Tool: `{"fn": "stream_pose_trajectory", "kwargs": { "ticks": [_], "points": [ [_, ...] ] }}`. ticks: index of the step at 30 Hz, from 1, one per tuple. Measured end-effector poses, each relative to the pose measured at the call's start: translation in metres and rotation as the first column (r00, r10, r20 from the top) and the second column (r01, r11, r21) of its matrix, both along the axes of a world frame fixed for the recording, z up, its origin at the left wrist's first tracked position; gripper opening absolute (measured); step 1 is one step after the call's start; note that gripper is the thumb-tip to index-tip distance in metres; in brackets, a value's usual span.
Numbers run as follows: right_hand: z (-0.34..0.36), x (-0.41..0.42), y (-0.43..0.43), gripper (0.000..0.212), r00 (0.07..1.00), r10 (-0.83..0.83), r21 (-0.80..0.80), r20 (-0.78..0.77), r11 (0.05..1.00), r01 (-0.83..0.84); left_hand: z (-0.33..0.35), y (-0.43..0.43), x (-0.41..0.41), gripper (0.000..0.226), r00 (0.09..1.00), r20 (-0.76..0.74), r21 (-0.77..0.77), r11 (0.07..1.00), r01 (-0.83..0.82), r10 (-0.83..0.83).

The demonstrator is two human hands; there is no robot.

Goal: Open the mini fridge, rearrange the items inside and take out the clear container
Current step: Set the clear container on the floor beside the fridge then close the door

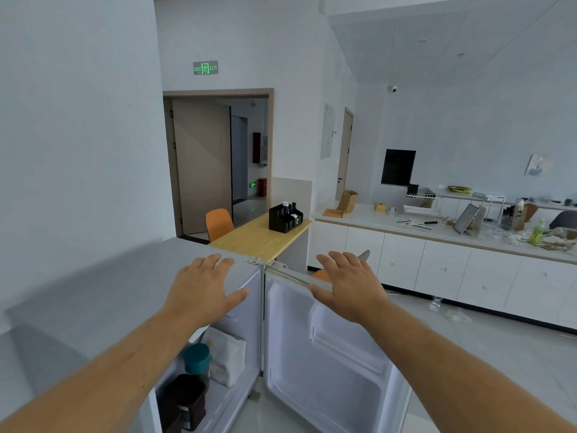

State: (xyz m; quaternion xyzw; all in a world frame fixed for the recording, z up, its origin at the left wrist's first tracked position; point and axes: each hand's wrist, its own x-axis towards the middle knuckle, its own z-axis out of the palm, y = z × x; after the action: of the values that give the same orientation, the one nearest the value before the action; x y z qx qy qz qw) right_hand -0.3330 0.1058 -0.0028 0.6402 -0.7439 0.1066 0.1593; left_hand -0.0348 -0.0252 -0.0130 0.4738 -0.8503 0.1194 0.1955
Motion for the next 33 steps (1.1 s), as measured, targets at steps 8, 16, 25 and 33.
{"fn": "stream_pose_trajectory", "kwargs": {
  "ticks": [8,16,25,33],
  "points": [
    [-0.042,-0.035,-0.013,0.077,0.996,-0.078,0.101,0.032,0.992,0.074,-0.046,-0.033,0.024,0.088,0.995,0.081,0.07,0.995,-0.068,0.062],
    [-0.078,-0.057,-0.016,0.055,0.986,-0.154,0.206,0.066,0.969,0.138,-0.064,-0.049,0.025,0.05,1.0,-0.025,0.158,0.987,-0.013,0.017],
    [-0.076,-0.046,-0.006,0.025,0.979,-0.095,0.058,0.181,0.995,0.086,-0.065,-0.048,0.026,0.038,0.997,-0.075,0.149,0.989,-0.003,0.014],
    [-0.071,-0.011,0.001,0.02,0.977,-0.127,0.083,0.17,0.99,0.114,-0.062,-0.045,0.026,0.039,0.996,-0.085,0.175,0.985,-0.012,0.027]
  ]
}}
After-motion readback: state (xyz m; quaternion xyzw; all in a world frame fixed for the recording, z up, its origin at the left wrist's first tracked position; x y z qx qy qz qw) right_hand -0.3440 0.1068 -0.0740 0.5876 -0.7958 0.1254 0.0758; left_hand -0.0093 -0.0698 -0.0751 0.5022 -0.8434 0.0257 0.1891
